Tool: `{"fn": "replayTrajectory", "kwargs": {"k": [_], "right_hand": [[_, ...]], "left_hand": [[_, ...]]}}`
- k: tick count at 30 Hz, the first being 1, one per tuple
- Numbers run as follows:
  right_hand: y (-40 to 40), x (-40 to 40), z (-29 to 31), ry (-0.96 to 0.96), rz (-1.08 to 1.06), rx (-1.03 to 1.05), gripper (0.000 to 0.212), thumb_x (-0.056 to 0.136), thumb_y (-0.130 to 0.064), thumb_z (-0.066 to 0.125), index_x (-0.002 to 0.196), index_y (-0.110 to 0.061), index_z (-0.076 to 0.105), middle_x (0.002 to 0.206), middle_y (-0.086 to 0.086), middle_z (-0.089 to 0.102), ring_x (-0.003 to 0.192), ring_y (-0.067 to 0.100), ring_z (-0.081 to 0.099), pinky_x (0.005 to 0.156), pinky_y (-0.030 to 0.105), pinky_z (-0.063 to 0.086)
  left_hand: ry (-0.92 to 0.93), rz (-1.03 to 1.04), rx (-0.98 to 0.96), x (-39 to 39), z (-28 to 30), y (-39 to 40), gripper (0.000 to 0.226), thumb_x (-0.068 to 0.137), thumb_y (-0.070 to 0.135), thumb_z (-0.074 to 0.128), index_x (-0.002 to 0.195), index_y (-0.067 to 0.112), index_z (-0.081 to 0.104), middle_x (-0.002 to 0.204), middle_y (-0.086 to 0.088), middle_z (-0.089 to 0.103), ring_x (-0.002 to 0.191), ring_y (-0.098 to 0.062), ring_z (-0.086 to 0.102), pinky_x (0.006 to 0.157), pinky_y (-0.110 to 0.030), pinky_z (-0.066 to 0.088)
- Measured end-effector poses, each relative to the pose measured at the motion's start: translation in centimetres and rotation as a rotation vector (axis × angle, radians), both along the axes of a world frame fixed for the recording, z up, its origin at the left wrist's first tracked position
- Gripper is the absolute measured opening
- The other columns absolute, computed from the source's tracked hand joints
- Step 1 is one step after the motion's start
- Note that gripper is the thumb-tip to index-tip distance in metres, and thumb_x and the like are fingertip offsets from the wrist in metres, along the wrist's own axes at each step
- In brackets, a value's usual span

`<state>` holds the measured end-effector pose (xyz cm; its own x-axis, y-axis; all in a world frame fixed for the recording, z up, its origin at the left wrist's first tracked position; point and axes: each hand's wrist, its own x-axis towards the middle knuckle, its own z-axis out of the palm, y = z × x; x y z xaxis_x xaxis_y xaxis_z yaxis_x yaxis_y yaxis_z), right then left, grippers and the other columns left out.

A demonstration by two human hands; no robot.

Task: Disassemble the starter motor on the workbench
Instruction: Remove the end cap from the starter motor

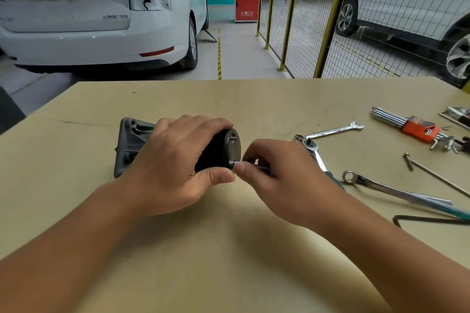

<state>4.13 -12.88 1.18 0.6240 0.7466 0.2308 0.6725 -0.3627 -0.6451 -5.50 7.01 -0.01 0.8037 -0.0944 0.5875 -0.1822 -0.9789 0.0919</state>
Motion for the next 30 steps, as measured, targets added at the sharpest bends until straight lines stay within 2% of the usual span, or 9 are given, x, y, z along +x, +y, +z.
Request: {"fn": "replayTrajectory", "kwargs": {"k": [2,4,6,9,13,18,21,24,30], "right_hand": [[0.1,-0.1,0.1,0.038,0.010,-0.089,0.040,0.103,-0.040,0.047,0.077,-0.013,0.062,0.062,-0.001,0.055,0.055,0.014,0.047,0.050,0.028,0.035],[0.2,0.0,0.1,0.032,0.018,-0.171,0.044,0.105,-0.039,0.043,0.081,-0.008,0.063,0.069,0.007,0.060,0.060,0.020,0.051,0.054,0.033,0.037],[0.2,0.0,0.1,-0.010,0.028,-0.202,0.040,0.105,-0.039,0.045,0.081,-0.011,0.063,0.072,0.005,0.061,0.068,0.022,0.057,0.060,0.033,0.042],[-0.1,0.1,0.0,-0.078,0.037,-0.146,0.027,0.100,-0.039,0.058,0.079,-0.022,0.058,0.070,-0.006,0.057,0.065,0.010,0.053,0.056,0.025,0.037],[-0.1,0.3,-0.4,-0.096,0.035,0.007,0.017,0.093,-0.035,0.070,0.085,-0.021,0.064,0.068,-0.009,0.058,0.066,0.008,0.053,0.059,0.020,0.039],[0.5,0.8,-1.0,-0.067,0.021,-0.043,0.021,0.098,-0.030,0.058,0.080,-0.020,0.064,0.062,-0.005,0.056,0.068,0.010,0.053,0.062,0.022,0.040],[0.8,1.2,-1.6,-0.057,0.052,-0.100,0.017,0.100,-0.028,0.056,0.089,-0.020,0.066,0.070,-0.008,0.059,0.067,0.009,0.054,0.060,0.022,0.039],[1.1,1.4,-2.3,-0.088,0.081,-0.080,0.015,0.101,-0.028,0.056,0.097,-0.017,0.066,0.079,-0.006,0.063,0.073,0.012,0.055,0.064,0.024,0.040],[1.6,1.4,-3.5,-0.183,0.099,-0.082,0.016,0.101,-0.029,0.055,0.096,-0.015,0.062,0.086,0.000,0.063,0.077,0.020,0.053,0.068,0.036,0.041]], "left_hand": [[-0.003,0.000,0.002,-0.1,-0.1,-0.1,0.071,0.090,0.067,0.058,0.136,0.012,0.059,0.128,-0.002,0.068,0.114,-0.029,0.066,0.088,-0.056,0.048],[-0.001,-0.003,0.013,-0.2,-0.2,-0.2,0.071,0.090,0.068,0.057,0.134,0.012,0.060,0.126,-0.002,0.069,0.113,-0.028,0.066,0.087,-0.056,0.048],[-0.003,-0.007,0.019,-0.2,-0.3,-0.3,0.071,0.091,0.068,0.057,0.133,0.012,0.061,0.124,-0.002,0.069,0.111,-0.029,0.066,0.087,-0.055,0.048],[-0.016,-0.005,0.009,-0.2,-0.1,-0.3,0.071,0.090,0.066,0.059,0.133,0.009,0.061,0.125,-0.004,0.070,0.111,-0.029,0.067,0.086,-0.056,0.049],[0.005,-0.009,0.032,-0.2,0.4,0.0,0.074,0.092,0.067,0.054,0.137,0.008,0.058,0.127,-0.007,0.069,0.112,-0.032,0.067,0.088,-0.056,0.049],[0.091,0.070,0.287,0.8,0.9,-0.4,0.080,0.096,0.069,0.041,0.143,0.005,0.051,0.122,-0.013,0.066,0.099,-0.036,0.065,0.082,-0.051,0.048],[0.101,0.079,0.385,1.0,0.6,-0.3,0.080,0.097,0.069,0.040,0.141,0.004,0.055,0.122,-0.015,0.066,0.097,-0.036,0.066,0.079,-0.052,0.048],[0.096,0.074,0.411,1.0,0.5,0.1,0.080,0.097,0.069,0.040,0.138,0.002,0.058,0.123,-0.017,0.067,0.098,-0.038,0.066,0.079,-0.053,0.049],[0.105,0.071,0.404,0.8,0.2,0.4,0.078,0.093,0.069,0.048,0.135,0.004,0.063,0.123,-0.014,0.068,0.102,-0.037,0.066,0.082,-0.052,0.049]]}}
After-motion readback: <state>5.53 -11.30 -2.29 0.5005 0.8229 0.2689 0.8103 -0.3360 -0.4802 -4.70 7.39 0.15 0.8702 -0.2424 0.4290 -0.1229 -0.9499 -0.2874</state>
